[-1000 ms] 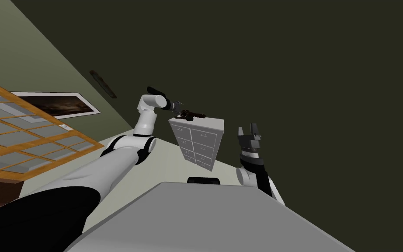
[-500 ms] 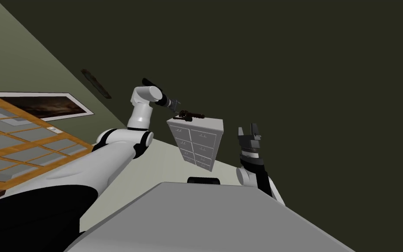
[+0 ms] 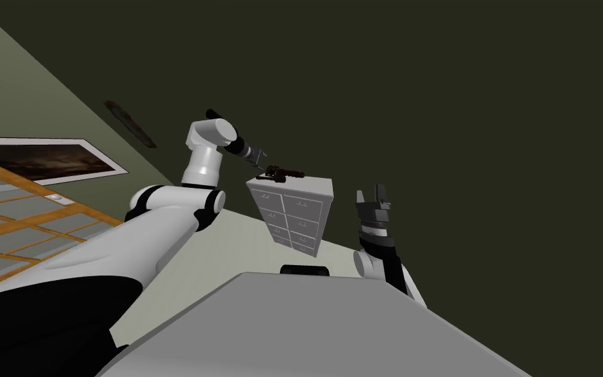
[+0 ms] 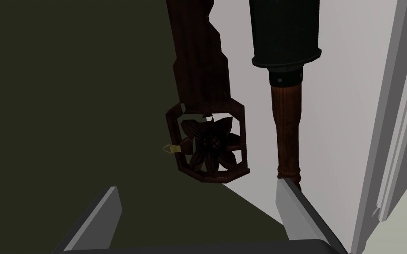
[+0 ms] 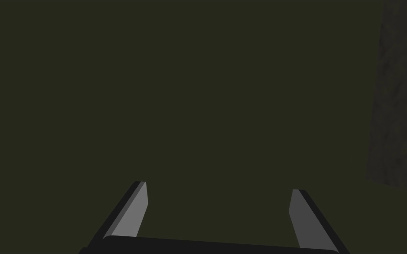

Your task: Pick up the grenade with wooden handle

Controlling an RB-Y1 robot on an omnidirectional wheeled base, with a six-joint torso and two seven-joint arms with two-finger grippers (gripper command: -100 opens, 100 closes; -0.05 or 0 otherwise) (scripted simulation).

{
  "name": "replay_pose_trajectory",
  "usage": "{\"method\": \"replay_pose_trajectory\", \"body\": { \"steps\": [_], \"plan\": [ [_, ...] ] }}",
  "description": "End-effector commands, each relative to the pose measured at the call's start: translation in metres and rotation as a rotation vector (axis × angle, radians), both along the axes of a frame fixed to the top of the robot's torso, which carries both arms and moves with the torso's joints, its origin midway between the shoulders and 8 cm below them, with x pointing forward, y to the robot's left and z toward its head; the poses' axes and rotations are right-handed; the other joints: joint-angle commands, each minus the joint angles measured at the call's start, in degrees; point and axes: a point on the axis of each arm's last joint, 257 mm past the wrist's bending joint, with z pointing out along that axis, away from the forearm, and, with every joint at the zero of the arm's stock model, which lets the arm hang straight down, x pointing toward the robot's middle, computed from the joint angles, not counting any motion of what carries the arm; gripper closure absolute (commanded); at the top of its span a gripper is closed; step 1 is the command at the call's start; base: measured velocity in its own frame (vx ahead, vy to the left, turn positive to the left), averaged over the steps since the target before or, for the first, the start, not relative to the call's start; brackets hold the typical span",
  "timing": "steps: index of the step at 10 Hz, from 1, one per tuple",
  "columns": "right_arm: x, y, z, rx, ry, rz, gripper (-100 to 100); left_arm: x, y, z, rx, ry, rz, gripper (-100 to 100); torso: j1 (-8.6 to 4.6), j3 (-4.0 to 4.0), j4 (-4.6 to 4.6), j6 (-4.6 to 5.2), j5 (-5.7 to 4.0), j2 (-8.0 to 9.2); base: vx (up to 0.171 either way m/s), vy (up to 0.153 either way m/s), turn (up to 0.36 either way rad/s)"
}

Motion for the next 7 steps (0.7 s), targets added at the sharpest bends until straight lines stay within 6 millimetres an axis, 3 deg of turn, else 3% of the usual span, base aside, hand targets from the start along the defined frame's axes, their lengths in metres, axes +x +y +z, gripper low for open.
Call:
{"method": "replay_pose_trajectory", "body": {
  "steps": [1,2,7],
  "plan": [
    [0.000,0.000,0.000,0.000,0.000,0.000,0,-0.008,0.010,0.004,-0.005,0.046,0.018,-100,0.00,0.00,0.00,0.00,0.00,0.00,0.035,0.023,-0.120],
    [0.000,0.000,0.000,0.000,0.000,0.000,0,-0.011,0.014,-0.006,-0.011,0.082,0.025,-100,0.02,-0.01,0.00,0.02,-0.01,-0.02,0.034,0.023,-0.058],
    [0.000,0.000,0.000,0.000,0.000,0.000,0,-0.029,0.034,-0.016,-0.035,0.205,0.064,-100,-0.04,0.01,0.01,0.02,-0.02,0.01,0.031,0.013,-0.066]
  ]
}}
